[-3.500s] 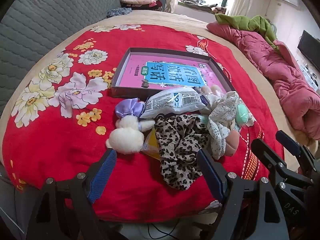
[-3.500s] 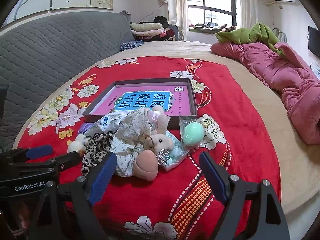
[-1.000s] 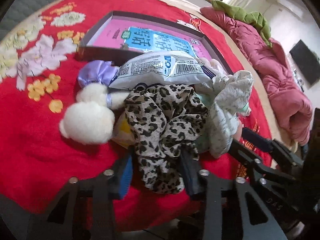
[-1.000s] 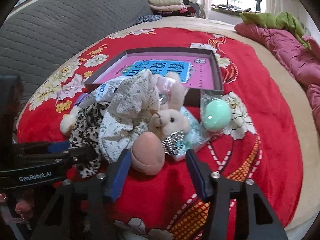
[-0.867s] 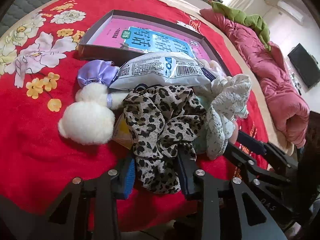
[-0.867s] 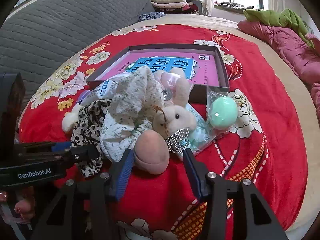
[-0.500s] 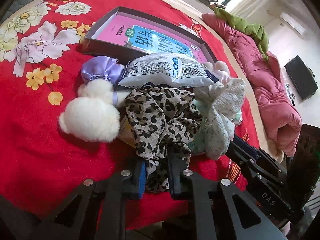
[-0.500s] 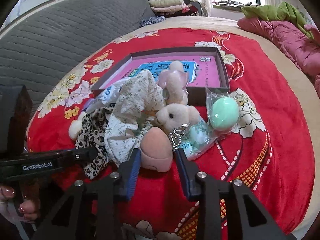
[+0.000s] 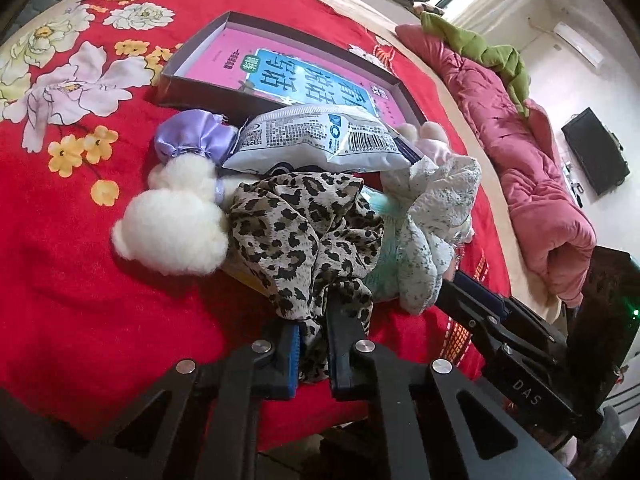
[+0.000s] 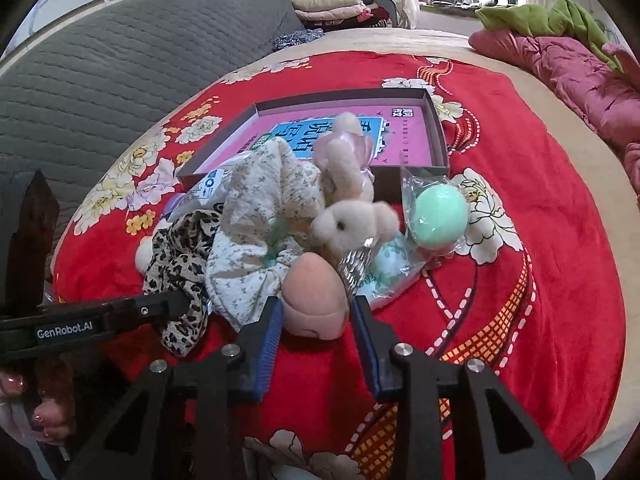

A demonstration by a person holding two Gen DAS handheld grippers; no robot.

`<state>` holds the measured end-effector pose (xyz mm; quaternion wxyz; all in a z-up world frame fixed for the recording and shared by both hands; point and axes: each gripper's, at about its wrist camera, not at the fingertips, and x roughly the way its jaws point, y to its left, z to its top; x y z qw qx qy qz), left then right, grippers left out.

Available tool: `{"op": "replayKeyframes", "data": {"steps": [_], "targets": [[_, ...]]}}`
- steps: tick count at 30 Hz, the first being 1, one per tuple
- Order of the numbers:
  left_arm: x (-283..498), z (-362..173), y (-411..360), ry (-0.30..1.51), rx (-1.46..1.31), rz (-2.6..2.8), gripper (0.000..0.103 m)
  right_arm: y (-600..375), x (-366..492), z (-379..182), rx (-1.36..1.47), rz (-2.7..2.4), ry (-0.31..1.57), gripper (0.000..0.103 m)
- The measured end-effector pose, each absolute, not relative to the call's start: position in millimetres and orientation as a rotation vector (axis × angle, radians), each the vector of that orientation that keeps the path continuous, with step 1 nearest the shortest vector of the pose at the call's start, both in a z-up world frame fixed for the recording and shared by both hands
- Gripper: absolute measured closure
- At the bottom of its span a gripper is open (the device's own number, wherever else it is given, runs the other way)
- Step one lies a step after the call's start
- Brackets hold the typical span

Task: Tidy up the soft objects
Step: 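Close the left tool on the leopard-print scrunchie while the right tool grips the pink sponge, then lift the scrunchie with the left tool while the right tool lifts the pink sponge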

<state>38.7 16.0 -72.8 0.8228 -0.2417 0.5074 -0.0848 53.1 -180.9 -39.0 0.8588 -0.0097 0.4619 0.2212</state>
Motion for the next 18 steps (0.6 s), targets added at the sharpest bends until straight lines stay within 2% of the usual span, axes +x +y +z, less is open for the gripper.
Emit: {"op": "replayKeyframes", "data": {"steps": [9,18], "targets": [[41,-76,13,1.085,-0.499,-0.193,0.093,-182,59,-52,0.02,0.475,1.033,0.066],[33,-62,15,1.035,-0.488,-0.213,0.095,-191,56,-42,0.056,0.494,0.977,0.071]]}}
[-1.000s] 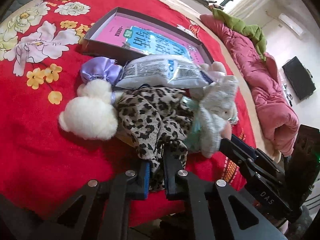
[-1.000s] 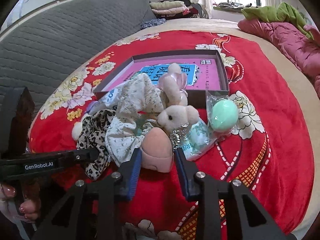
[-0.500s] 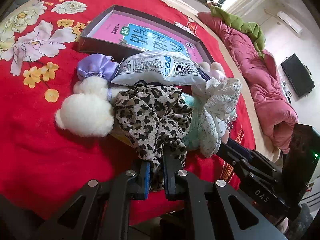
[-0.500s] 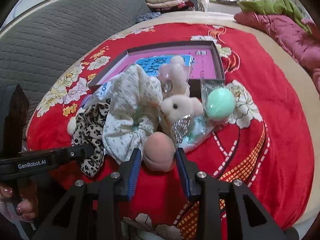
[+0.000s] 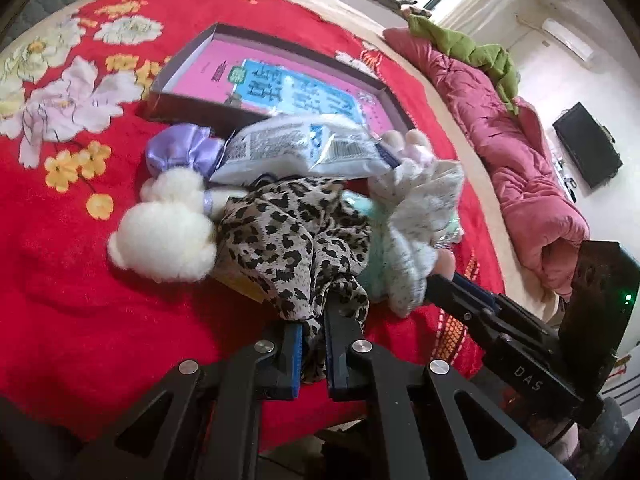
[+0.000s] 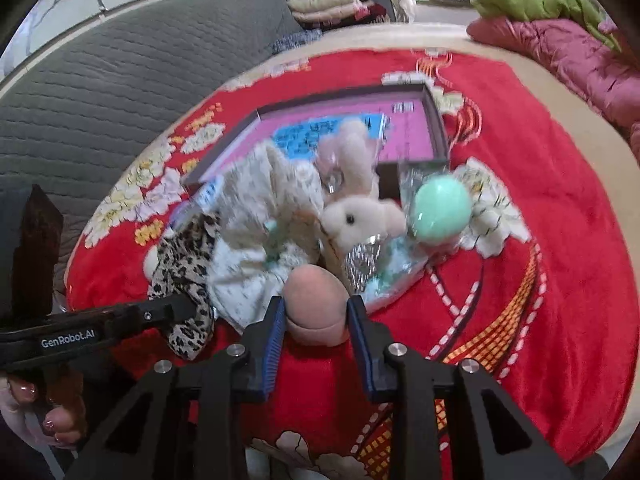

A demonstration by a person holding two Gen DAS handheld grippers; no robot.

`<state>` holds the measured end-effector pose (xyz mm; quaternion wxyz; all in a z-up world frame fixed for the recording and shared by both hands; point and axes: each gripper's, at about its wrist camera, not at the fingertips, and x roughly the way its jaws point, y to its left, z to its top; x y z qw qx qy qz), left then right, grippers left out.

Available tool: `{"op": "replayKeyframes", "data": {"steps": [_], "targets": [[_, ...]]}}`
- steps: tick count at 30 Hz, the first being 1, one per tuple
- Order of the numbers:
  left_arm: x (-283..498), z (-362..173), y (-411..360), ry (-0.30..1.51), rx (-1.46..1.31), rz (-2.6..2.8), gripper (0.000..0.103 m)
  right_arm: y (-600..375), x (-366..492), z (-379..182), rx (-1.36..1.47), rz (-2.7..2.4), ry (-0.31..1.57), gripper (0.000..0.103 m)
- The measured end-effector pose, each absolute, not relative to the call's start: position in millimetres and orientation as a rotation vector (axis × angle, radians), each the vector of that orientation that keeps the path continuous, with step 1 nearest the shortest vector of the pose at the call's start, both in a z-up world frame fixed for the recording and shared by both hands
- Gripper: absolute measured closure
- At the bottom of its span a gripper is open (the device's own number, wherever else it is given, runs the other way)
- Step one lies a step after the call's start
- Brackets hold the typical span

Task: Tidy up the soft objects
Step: 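Lift the scrunchie with the left tool while the right tool lifts the pink sponge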

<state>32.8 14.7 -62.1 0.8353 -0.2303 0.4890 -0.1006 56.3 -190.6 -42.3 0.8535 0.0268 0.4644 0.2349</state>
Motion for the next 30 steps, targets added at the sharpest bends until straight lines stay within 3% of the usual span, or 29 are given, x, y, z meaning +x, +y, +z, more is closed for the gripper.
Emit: {"op": "replayKeyframes", "data": {"steps": [16,30], "targets": [[22,12,40,0.798,-0.439,-0.15,0.095,-199,48,6,0.065,0.465,0.815,0.071],[75,26,67,0.784,-0.427,-0.076,0.095,-212,81,31,0.097,0.387,0.742,0.071]]}}
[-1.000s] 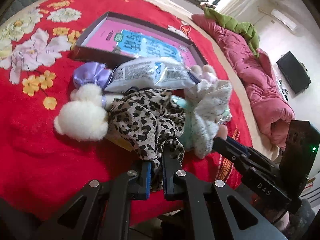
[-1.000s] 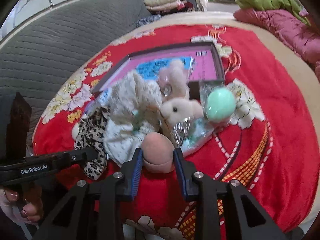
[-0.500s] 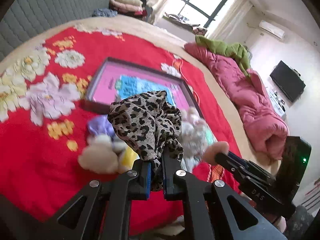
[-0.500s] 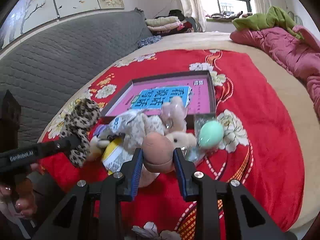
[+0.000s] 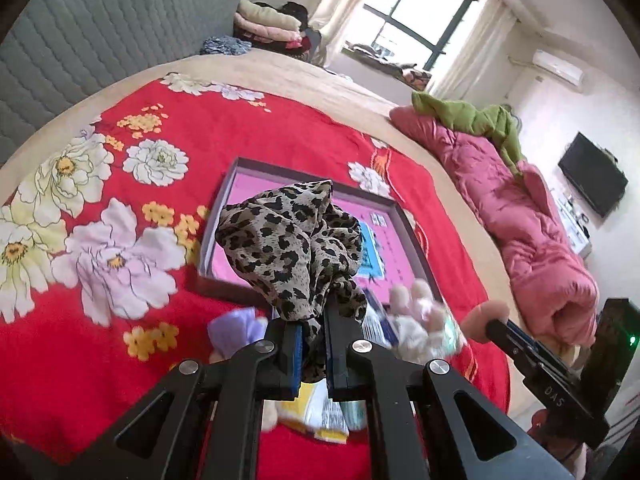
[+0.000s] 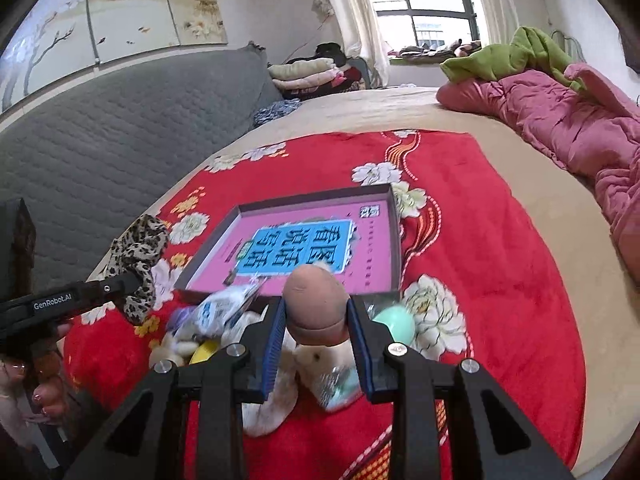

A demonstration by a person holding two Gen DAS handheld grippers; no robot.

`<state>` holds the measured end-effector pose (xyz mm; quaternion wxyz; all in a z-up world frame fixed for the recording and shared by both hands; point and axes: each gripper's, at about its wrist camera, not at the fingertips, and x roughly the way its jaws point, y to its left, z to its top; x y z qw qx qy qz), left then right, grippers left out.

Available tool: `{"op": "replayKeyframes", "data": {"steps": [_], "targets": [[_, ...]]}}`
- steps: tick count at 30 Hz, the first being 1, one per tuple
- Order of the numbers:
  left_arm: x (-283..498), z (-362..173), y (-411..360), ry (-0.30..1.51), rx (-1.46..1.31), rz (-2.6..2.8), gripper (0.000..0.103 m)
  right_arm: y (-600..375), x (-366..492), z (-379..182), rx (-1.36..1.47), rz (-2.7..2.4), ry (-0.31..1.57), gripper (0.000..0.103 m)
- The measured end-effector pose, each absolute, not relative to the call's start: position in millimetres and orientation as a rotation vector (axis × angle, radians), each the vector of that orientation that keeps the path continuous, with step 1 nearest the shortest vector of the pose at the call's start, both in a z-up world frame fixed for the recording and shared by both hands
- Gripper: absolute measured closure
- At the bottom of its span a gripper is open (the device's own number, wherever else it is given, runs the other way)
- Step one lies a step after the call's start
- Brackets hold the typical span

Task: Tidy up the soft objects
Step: 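Lift the scrunchie with the left tool while the right tool lifts the pink sponge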

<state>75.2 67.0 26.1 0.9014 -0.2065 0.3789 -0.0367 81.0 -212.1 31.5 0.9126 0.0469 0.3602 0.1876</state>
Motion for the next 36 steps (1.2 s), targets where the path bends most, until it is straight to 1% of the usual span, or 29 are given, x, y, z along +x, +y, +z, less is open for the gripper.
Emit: {"op": "replayKeyframes", "data": {"steps": [8,12,19,29,36], "targets": [[110,17,73,0.83,-0.406,-0.021,0.095,-210,108,38,0.09,0.344,0.718,0.071],[126,12,75,0.824,-0.401,-0.013,0.095,-210,120,39,0.092,0.329,0.712,0.071],[161,-16,85,0.861,-0.394,-0.002,0.095,-209,145,34,0.075,0.285,0.733,0.071],[173,-58,88,0.949,-0.375,-0.034,0.095,-205,177,8,0.063,0.241,0.801,0.071],[171,-61,91,0.949,-0.403,-0.046,0.093,-201,194,-14,0.066,0.214,0.866,0.071]]}}
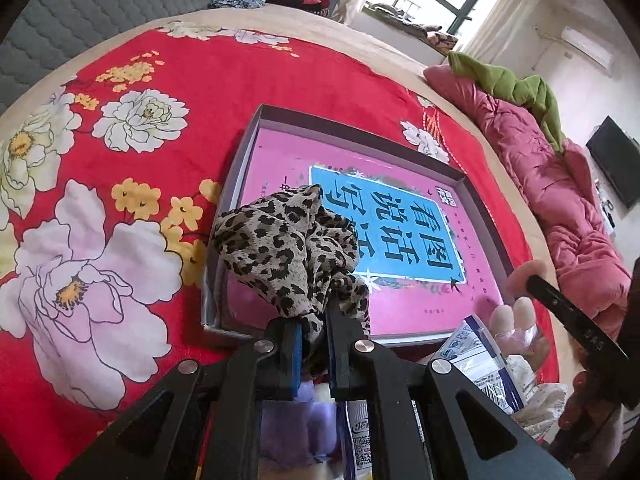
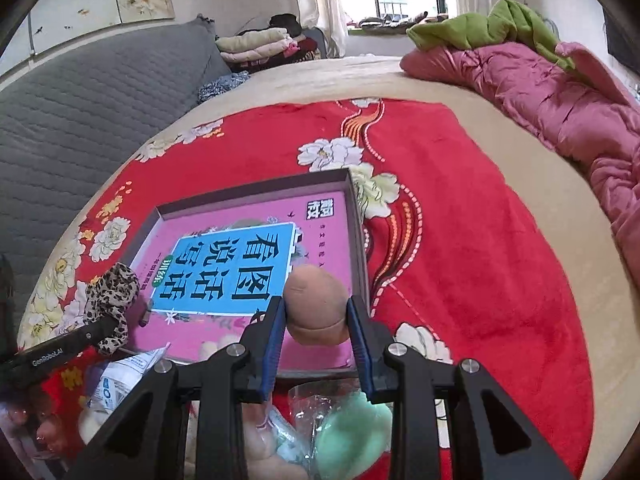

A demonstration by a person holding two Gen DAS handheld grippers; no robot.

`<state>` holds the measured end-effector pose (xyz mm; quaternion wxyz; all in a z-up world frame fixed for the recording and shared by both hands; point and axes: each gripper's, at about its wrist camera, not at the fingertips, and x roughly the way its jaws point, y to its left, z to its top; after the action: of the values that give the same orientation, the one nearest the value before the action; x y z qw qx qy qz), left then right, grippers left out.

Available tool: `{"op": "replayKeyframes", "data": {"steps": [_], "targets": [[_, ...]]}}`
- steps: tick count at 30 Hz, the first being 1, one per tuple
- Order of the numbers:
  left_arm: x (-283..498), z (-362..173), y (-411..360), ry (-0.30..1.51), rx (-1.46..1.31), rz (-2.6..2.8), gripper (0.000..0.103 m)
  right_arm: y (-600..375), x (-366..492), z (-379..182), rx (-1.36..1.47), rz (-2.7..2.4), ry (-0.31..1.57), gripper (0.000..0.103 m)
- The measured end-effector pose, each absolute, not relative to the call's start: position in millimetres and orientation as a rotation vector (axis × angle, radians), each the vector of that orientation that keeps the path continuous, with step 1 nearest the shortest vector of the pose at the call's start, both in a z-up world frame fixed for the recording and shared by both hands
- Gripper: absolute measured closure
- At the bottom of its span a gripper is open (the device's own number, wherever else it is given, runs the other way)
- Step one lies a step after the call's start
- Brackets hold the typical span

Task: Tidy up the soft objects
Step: 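Lift the scrunchie with the left tool while the right tool lifts the pink sponge, then lower the scrunchie into the pink box and open the left tool while the right tool drops the sponge in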

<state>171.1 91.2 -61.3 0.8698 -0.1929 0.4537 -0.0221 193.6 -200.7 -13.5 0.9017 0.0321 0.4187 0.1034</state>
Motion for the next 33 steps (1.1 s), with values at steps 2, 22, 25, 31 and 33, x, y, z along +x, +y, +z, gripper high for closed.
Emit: {"op": "replayKeyframes", "data": {"steps": [2,22,25,31,33], "targets": [[171,-61,91,0.949,-0.396,-0.042,0.092,-202,196,-19,0.08,0.206,0.88,0.071],[169,-59,91,0.951,-0.385,-0.038,0.092,-208,199,-30,0.098,0.172,0.914,0.069],[169,-59,91,0.951,-0.388,-0.038,0.092,-208,199,-31,0.099,0.17,0.917,0.068],[169,-58,91,0.951,-0.384,-0.037,0.092,-207,201,-32,0.103,0.153,0.933,0.062],[169,-58,91,0.951,-0.388,-0.037,0.091,-208,201,-32,0.102,0.146,0.932,0.062]]}}
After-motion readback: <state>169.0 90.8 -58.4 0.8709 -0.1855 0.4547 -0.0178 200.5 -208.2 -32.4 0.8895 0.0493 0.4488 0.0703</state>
